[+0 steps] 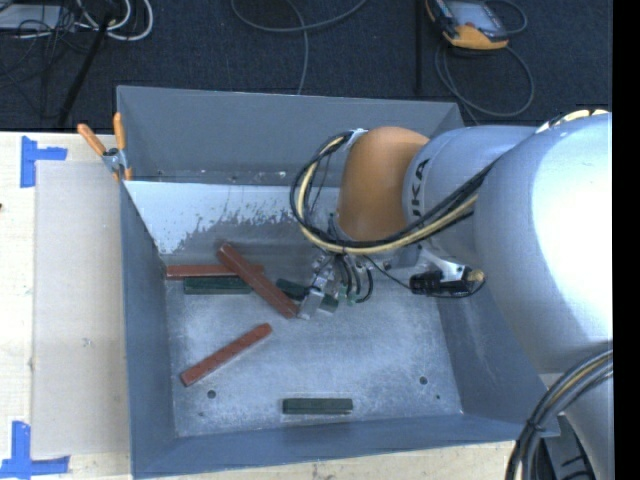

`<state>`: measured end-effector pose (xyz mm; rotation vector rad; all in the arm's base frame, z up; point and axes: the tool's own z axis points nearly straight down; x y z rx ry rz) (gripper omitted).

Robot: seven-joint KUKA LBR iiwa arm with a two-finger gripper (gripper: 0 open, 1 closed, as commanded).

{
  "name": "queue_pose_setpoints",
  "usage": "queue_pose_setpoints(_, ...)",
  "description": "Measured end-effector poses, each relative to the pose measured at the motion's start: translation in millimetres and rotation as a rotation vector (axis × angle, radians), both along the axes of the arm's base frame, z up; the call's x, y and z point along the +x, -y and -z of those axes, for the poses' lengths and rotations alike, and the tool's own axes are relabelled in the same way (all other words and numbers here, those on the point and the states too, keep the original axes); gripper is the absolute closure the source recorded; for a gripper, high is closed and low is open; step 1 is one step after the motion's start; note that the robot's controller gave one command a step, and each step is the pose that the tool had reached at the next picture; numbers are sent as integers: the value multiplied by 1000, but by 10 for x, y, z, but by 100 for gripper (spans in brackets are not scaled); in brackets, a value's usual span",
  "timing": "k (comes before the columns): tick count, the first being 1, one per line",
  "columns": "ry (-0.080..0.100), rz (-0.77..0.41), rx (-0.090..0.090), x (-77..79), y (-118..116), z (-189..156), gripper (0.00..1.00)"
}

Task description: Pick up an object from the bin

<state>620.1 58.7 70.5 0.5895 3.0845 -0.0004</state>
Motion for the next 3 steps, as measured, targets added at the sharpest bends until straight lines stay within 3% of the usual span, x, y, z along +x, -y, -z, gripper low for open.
queue_pose_setpoints(3,-4,-2,0,-13,2,-164,100)
